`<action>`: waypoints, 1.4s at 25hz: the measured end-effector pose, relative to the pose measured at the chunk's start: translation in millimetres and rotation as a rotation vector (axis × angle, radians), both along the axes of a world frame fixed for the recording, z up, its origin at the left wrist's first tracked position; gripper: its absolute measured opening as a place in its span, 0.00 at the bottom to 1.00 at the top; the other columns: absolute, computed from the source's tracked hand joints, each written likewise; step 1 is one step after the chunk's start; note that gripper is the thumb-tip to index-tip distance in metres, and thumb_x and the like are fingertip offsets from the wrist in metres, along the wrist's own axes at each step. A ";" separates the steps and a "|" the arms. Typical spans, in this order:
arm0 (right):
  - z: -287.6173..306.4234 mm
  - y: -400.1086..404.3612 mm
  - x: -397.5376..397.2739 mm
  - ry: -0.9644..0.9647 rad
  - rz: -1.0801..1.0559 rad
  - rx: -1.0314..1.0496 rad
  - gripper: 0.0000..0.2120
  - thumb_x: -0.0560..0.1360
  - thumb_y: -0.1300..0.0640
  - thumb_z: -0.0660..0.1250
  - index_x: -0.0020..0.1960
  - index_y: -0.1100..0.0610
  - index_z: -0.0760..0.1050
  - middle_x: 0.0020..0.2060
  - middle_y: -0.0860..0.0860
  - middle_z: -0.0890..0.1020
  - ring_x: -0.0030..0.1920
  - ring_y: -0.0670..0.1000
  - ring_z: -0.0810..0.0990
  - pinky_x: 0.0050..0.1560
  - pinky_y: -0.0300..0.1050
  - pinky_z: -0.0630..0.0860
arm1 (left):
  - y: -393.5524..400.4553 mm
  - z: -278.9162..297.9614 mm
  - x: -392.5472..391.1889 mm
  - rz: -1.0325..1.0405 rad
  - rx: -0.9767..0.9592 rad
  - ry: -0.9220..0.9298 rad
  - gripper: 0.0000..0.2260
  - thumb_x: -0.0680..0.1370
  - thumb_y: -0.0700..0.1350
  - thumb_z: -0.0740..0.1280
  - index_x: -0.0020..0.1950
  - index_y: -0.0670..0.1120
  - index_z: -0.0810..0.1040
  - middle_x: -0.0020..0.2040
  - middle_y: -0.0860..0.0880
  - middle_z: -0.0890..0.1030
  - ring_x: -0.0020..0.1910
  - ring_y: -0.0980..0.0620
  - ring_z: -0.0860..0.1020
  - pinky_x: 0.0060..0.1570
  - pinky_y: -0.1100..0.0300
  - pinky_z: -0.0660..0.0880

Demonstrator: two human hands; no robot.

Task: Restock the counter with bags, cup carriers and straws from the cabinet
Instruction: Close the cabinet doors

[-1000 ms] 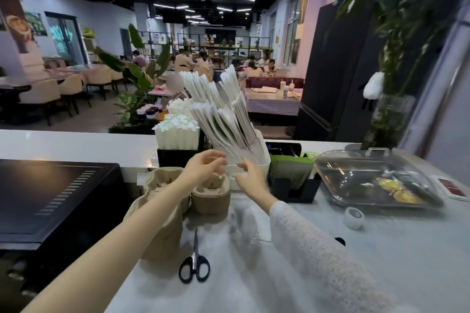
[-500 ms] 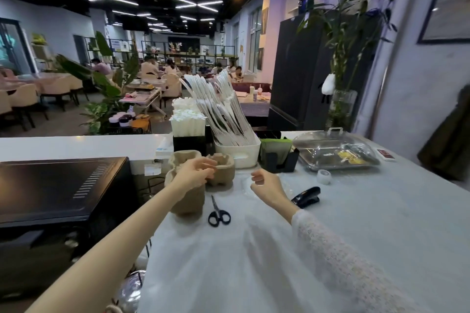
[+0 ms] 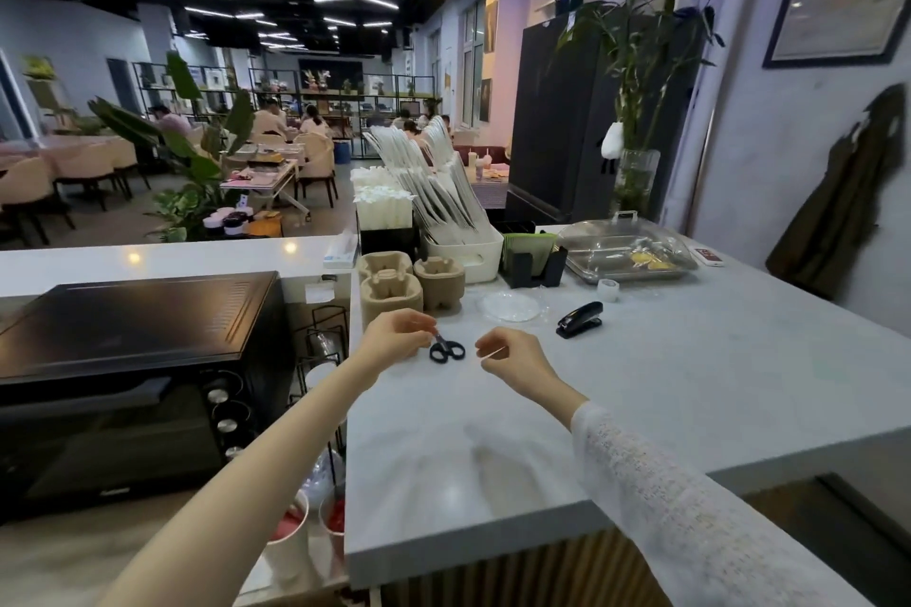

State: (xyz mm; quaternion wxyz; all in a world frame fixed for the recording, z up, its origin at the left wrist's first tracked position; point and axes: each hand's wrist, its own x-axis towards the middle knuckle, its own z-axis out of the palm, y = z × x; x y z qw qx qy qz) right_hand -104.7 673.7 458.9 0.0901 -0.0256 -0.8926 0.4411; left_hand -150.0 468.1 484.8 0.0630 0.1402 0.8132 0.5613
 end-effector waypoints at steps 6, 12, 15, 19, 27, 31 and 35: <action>-22.2 -42.5 68.1 -0.031 0.116 -0.064 0.06 0.74 0.65 0.68 0.51 0.62 0.80 0.43 0.56 0.84 0.40 0.52 0.83 0.43 0.43 0.81 | -29.3 -23.0 72.1 0.010 -0.035 -0.030 0.11 0.75 0.38 0.69 0.57 0.45 0.81 0.51 0.49 0.84 0.51 0.53 0.81 0.47 0.63 0.78; -79.5 -84.5 148.2 -0.075 0.206 -0.102 0.06 0.74 0.62 0.70 0.50 0.59 0.81 0.43 0.53 0.84 0.41 0.50 0.85 0.43 0.40 0.82 | -59.6 -67.8 161.9 0.057 -0.033 -0.143 0.11 0.75 0.37 0.69 0.56 0.44 0.80 0.52 0.47 0.84 0.49 0.53 0.82 0.48 0.61 0.78; -113.3 -100.1 178.8 -0.127 0.214 -0.077 0.05 0.72 0.63 0.71 0.48 0.60 0.82 0.40 0.52 0.85 0.39 0.50 0.85 0.43 0.41 0.81 | -72.4 -100.2 199.5 0.080 -0.052 -0.205 0.11 0.76 0.35 0.68 0.58 0.40 0.79 0.54 0.43 0.83 0.40 0.60 0.81 0.43 0.65 0.78; -158.1 -120.4 212.9 -0.281 0.183 -0.084 0.06 0.73 0.63 0.71 0.50 0.60 0.81 0.41 0.54 0.84 0.37 0.48 0.84 0.39 0.39 0.81 | -97.6 -144.4 241.2 0.101 -0.069 -0.305 0.11 0.76 0.38 0.69 0.58 0.40 0.79 0.54 0.42 0.83 0.45 0.53 0.82 0.49 0.59 0.80; -268.6 -162.2 261.3 -0.625 0.023 -0.035 0.14 0.73 0.61 0.72 0.57 0.62 0.77 0.46 0.54 0.81 0.46 0.50 0.80 0.48 0.46 0.81 | -163.4 -237.6 280.5 0.172 -0.079 -0.479 0.09 0.75 0.43 0.72 0.54 0.45 0.81 0.49 0.47 0.84 0.46 0.53 0.83 0.41 0.64 0.76; -310.5 -198.1 283.4 -0.831 -0.066 0.054 0.24 0.73 0.59 0.71 0.66 0.63 0.69 0.61 0.58 0.76 0.61 0.57 0.76 0.55 0.42 0.72 | -208.8 -283.7 281.5 0.122 -0.074 -0.612 0.07 0.75 0.42 0.71 0.52 0.46 0.80 0.48 0.45 0.83 0.42 0.54 0.82 0.38 0.67 0.74; -334.0 -225.4 289.3 -0.899 -0.142 0.198 0.23 0.73 0.58 0.70 0.66 0.64 0.69 0.62 0.60 0.75 0.62 0.59 0.75 0.58 0.46 0.72 | -251.0 -311.5 266.9 0.055 -0.099 -0.679 0.06 0.75 0.42 0.71 0.51 0.45 0.80 0.47 0.45 0.83 0.41 0.56 0.81 0.37 0.68 0.74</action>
